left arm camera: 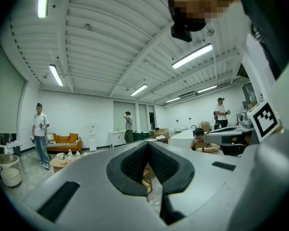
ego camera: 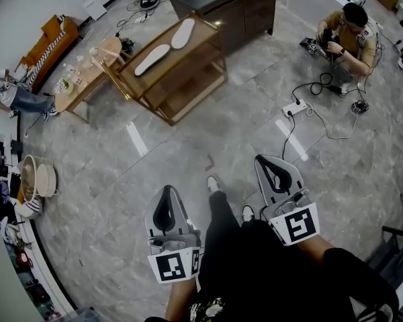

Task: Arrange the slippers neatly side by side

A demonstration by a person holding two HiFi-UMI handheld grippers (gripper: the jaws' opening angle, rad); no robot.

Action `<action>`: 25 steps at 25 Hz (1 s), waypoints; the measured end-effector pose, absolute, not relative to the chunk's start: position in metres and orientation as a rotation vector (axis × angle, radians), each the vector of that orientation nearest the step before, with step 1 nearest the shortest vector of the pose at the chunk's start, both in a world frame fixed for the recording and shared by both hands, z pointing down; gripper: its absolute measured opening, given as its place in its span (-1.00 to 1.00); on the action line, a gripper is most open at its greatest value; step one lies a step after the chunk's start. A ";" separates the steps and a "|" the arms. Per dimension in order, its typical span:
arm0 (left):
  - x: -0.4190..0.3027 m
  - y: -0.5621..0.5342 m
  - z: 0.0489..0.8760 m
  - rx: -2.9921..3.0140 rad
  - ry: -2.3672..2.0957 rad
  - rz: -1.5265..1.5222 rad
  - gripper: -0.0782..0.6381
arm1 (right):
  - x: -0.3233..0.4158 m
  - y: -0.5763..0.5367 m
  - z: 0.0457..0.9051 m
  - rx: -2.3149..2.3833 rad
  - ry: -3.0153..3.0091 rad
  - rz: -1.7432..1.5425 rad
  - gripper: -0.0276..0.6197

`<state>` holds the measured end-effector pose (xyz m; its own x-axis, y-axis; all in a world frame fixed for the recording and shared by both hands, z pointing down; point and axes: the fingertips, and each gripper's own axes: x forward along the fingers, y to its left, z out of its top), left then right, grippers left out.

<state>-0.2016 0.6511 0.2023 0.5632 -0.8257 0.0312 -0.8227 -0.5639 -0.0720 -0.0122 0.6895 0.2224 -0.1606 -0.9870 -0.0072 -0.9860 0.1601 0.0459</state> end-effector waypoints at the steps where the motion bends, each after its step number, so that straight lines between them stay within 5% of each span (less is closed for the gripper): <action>1: -0.201 0.649 0.204 -2.736 1.439 -0.096 -0.78 | -0.013 0.687 0.223 2.016 -2.372 -0.065 -0.92; 25: -0.197 0.528 0.201 -2.789 1.363 -0.037 -0.78 | -0.023 0.577 0.219 2.049 -2.283 -0.030 -0.92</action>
<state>-0.1965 0.5277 0.2009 0.6146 -0.7888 0.0052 -0.7879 -0.6142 -0.0439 -0.0231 0.5769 0.2191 -0.1063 -0.9935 0.0418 -0.9920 0.1088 0.0638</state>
